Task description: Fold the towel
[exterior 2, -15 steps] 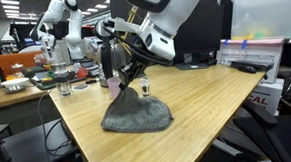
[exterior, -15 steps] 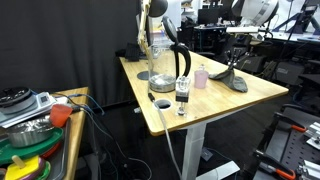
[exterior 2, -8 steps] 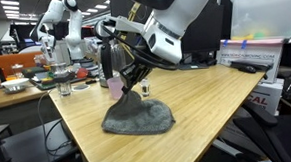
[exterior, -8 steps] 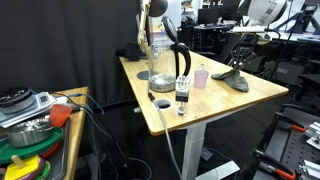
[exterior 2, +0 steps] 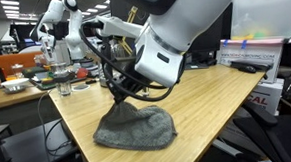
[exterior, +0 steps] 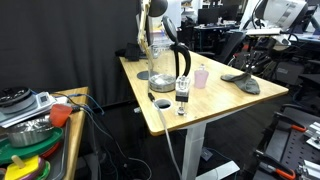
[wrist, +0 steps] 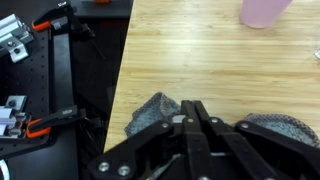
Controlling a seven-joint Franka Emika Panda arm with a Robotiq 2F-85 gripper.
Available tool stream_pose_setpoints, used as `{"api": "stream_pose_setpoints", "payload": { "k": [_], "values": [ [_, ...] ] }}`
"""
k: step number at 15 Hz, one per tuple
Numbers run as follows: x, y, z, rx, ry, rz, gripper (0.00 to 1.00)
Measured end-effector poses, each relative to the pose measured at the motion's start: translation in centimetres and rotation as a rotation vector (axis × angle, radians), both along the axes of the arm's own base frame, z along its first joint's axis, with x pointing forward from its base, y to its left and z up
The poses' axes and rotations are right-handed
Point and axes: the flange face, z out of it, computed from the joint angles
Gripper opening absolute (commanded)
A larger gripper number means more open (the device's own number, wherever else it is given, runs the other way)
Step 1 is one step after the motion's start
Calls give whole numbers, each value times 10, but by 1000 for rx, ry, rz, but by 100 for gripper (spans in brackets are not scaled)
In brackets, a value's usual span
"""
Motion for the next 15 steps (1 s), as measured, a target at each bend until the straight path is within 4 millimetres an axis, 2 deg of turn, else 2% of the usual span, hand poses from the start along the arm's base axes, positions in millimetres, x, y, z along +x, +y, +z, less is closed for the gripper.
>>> {"api": "stream_pose_setpoints", "payload": {
  "k": [3, 10, 15],
  "values": [
    [-11, -8, -8, 17, 13, -78, 1],
    [-17, -16, -49, 7, 113, -179, 1],
    [-18, -24, -53, -22, 145, -226, 1]
  ]
}}
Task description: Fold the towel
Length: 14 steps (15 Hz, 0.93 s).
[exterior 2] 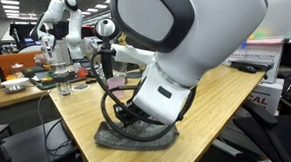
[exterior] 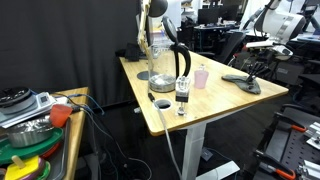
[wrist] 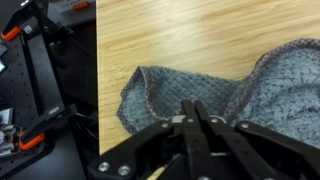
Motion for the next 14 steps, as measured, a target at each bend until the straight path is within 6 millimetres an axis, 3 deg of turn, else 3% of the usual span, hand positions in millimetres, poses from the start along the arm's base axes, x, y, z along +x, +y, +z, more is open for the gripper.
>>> {"api": "stream_pose_setpoints", "payload": {
  "k": [14],
  "values": [
    [8, -4, 10, -30, -13, -5, 1]
  ]
}}
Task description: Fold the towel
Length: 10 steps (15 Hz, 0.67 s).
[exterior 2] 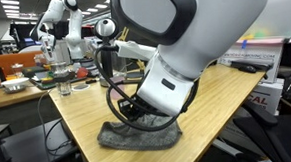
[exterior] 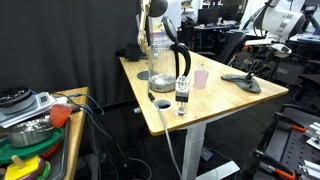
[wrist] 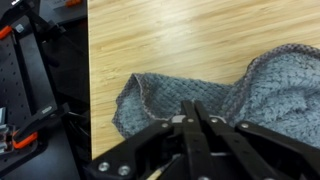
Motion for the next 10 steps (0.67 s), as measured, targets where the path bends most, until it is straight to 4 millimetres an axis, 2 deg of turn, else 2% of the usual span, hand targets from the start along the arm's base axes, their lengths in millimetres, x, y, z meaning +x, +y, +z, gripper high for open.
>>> {"api": "stream_pose_setpoints", "payload": {
  "k": [1, 2, 3, 4, 10],
  "values": [
    [0, -1, 0, -9, -1, -1, 5],
    [1, -2, 1, -16, -2, -3, 30],
    [1, -3, 1, -20, -4, -4, 30],
    [1, -3, 2, -22, -5, -4, 36],
    [13, 3, 17, -35, -32, 11, 75]
  ]
}}
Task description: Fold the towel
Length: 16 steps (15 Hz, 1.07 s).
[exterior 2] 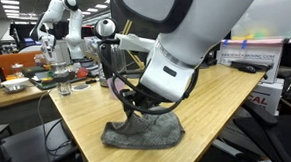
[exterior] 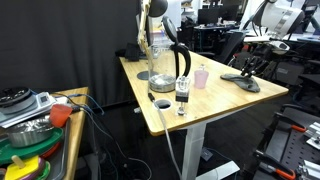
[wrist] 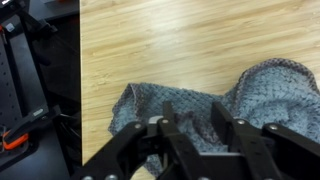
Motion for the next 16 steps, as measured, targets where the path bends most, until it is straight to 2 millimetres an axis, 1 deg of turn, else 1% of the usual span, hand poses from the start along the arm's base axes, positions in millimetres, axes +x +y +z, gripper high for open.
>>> {"api": "stream_pose_setpoints", "payload": {
  "k": [3, 4, 8, 10, 14, 16],
  "values": [
    [8, 2, 10, -22, -12, -3, 97],
    [10, 1, 11, -32, -14, -6, 99],
    [15, 5, 14, -44, -17, -3, 100],
    [21, 9, 15, -53, -20, 13, 100],
    [38, 24, 19, -108, -28, 64, 100],
    [39, 25, 19, -116, -26, 71, 100]
  ]
}}
